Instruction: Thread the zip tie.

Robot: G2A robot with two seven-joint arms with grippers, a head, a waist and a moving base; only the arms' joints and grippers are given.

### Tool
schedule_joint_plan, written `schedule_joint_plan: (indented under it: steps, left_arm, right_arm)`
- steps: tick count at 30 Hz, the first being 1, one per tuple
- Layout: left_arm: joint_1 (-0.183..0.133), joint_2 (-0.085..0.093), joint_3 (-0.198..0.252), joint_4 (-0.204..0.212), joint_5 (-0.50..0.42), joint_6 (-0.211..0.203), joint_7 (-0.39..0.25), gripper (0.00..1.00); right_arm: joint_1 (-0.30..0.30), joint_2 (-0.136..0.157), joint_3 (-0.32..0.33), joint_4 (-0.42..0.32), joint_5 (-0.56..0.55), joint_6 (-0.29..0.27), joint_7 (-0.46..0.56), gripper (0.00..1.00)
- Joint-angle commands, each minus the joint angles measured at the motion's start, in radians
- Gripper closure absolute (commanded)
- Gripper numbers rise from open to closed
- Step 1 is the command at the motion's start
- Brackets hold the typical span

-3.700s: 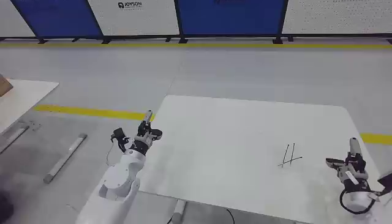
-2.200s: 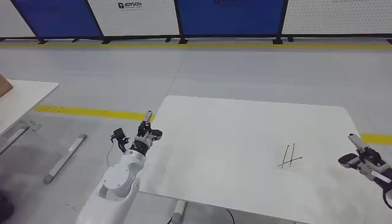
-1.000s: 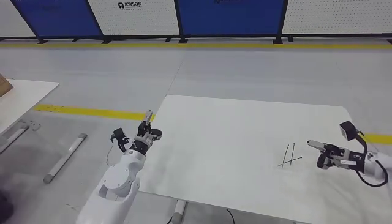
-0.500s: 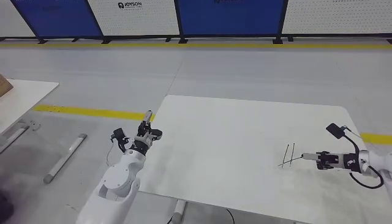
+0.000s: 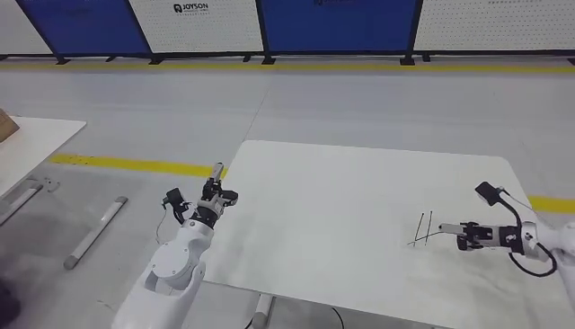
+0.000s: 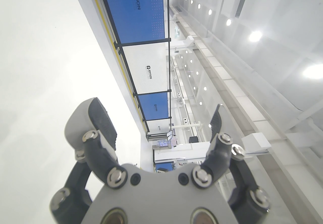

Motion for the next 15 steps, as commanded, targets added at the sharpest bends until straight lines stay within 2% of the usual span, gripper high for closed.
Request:
schedule_joint_plan:
  steps: [1, 7, 15]
  left_arm:
    - [0.0, 0.0, 0.0, 0.0, 0.0, 0.0, 0.0, 0.0]
    - [0.0, 0.0, 0.0, 0.0, 0.0, 0.0, 0.0, 0.0]
    - [0.0, 0.0, 0.0, 0.0, 0.0, 0.0, 0.0, 0.0]
  right_arm:
    - [0.032, -0.003, -0.039, 0.037, 0.028, -0.002, 0.0, 0.0]
    - [0.108, -0.011, -0.127, 0.138, 0.032, 0.006, 0.0, 0.0]
    - [0.108, -0.011, -0.127, 0.138, 0.032, 0.006, 0.0, 0.0]
